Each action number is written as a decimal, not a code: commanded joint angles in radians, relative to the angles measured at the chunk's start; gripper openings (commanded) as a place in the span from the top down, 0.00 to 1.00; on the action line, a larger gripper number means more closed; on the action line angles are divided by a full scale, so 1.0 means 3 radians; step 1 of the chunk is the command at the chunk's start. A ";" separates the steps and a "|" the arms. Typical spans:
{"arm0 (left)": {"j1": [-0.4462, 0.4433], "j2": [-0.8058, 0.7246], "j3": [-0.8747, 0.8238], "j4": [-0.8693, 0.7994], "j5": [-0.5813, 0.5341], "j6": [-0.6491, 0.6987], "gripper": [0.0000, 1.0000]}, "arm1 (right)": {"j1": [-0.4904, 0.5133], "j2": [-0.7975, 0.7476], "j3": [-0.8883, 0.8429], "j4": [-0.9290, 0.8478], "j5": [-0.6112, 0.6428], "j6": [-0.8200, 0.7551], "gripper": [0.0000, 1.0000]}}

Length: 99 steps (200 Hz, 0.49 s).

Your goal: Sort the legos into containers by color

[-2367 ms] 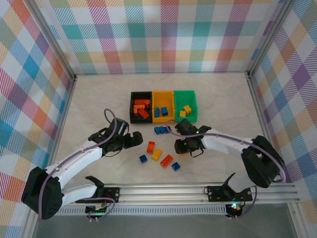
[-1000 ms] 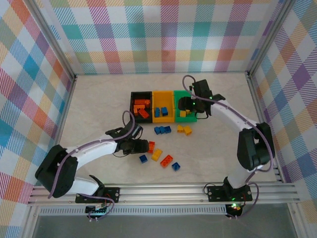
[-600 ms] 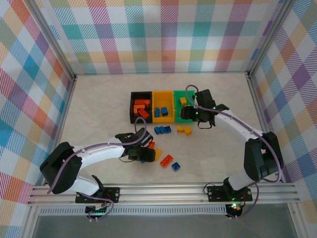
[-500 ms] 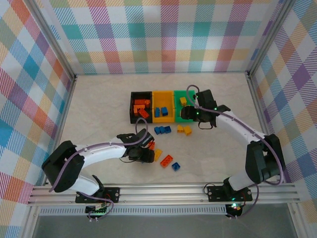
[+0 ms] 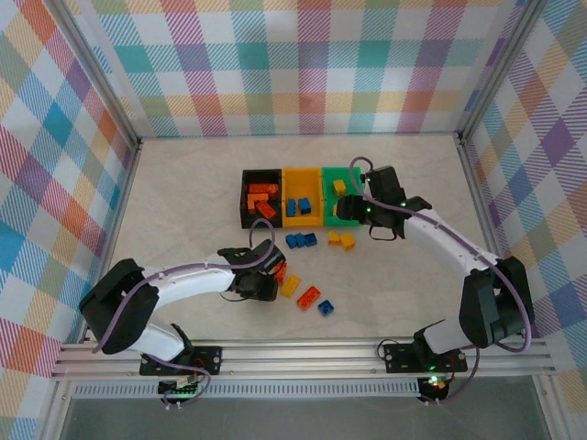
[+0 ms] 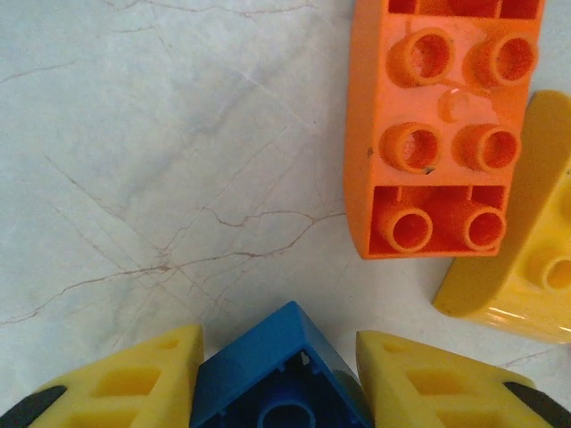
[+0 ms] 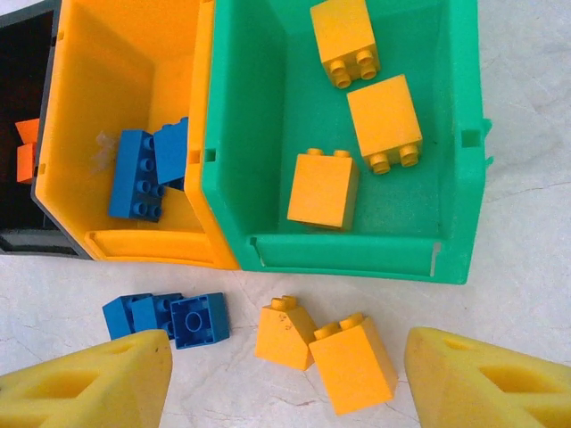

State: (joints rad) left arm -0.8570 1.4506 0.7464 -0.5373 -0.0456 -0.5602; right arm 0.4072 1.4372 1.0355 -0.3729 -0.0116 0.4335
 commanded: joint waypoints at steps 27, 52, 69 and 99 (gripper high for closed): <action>0.0175 0.0010 0.0689 -0.0200 -0.0031 0.0187 0.65 | 0.0013 -0.0197 -0.0207 0.0148 -0.0002 0.0081 0.30; 0.0388 0.0381 0.1360 -0.0209 -0.0100 0.0370 0.65 | 0.0013 -0.0253 -0.0308 0.0163 -0.0008 0.0093 0.30; 0.0502 0.0745 0.1871 -0.0241 -0.0173 0.0461 0.66 | 0.0013 -0.0269 -0.0364 0.0174 -0.0007 0.0088 0.30; 0.0622 0.1495 0.2860 -0.0489 -0.0404 0.0603 0.67 | 0.0012 -0.0295 -0.0428 0.0169 -0.0008 0.0085 0.29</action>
State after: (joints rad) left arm -0.6949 1.7535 1.4342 -0.6029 -0.0963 -0.4427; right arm 0.4076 1.3811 0.9245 -0.3393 -0.0124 0.4496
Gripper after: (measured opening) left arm 0.403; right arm 0.706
